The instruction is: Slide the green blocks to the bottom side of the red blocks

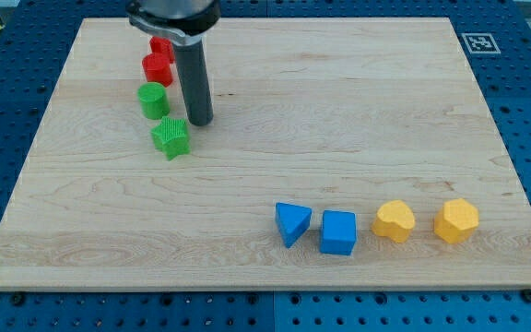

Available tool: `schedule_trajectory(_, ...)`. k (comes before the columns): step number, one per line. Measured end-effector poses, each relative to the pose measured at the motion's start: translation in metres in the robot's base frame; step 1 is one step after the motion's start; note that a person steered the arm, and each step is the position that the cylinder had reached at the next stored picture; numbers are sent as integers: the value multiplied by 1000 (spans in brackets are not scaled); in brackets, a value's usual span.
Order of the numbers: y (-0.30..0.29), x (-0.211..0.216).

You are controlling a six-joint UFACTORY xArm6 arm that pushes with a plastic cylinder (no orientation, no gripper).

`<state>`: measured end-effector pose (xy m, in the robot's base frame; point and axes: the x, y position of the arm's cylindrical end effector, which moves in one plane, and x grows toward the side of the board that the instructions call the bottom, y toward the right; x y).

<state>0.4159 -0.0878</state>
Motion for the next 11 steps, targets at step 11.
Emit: schedule_trajectory(11, 157, 58)
